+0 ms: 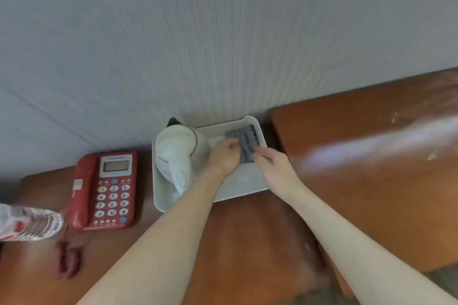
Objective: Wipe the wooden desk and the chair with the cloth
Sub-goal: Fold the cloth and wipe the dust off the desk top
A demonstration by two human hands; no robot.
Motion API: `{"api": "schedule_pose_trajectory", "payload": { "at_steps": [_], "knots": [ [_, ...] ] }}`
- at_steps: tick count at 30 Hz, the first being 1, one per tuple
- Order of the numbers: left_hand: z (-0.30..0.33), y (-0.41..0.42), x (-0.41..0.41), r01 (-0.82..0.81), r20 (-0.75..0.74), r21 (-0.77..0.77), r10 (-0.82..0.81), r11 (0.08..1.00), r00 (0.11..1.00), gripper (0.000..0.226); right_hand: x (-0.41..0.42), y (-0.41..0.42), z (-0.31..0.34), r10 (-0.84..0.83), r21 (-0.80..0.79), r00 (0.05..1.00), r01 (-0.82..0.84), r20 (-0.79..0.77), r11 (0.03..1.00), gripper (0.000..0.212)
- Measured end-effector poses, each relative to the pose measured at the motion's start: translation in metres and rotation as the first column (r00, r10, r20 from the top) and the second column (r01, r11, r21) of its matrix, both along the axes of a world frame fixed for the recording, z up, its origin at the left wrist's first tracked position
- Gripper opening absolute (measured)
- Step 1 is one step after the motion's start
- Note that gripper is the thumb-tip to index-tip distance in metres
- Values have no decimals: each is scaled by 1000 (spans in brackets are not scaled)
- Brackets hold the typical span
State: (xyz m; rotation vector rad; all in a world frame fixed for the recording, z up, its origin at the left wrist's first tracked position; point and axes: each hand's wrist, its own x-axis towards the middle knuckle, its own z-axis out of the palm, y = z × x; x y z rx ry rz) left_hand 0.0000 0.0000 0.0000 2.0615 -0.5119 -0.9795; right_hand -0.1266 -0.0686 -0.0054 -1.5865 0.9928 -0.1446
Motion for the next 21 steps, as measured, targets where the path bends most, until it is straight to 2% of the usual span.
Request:
{"api": "schedule_pose_trajectory", "payload": {
  "at_steps": [4,6,8,9,12,17,21],
  "knots": [
    [-43,-13,5,-24,-32,84,27,996,999,33,-3,-4,-27,-7,-51,1000,7,-6,999,45],
    [-75,-18,8,-43,-32,104,47,994,998,24,-6,-5,-37,-9,-56,1000,9,2,998,43],
    [-125,-27,18,-72,5,105,72,992,997,45,-6,-6,-43,-17,-56,999,19,33,998,42],
    [-136,-29,19,-103,13,109,103,989,995,46,-5,-6,-46,-32,-47,998,34,53,998,42],
    [-107,-30,9,-205,-11,42,206,978,978,41,-5,-5,-52,-73,-33,992,77,98,996,40],
    [-80,-26,-3,-349,39,-117,356,930,934,17,-3,-8,-50,-116,-11,987,118,115,993,42],
    [-46,-23,-9,-389,-99,-222,376,894,921,24,-1,-12,-34,-187,44,971,183,150,982,42]
  ]
}}
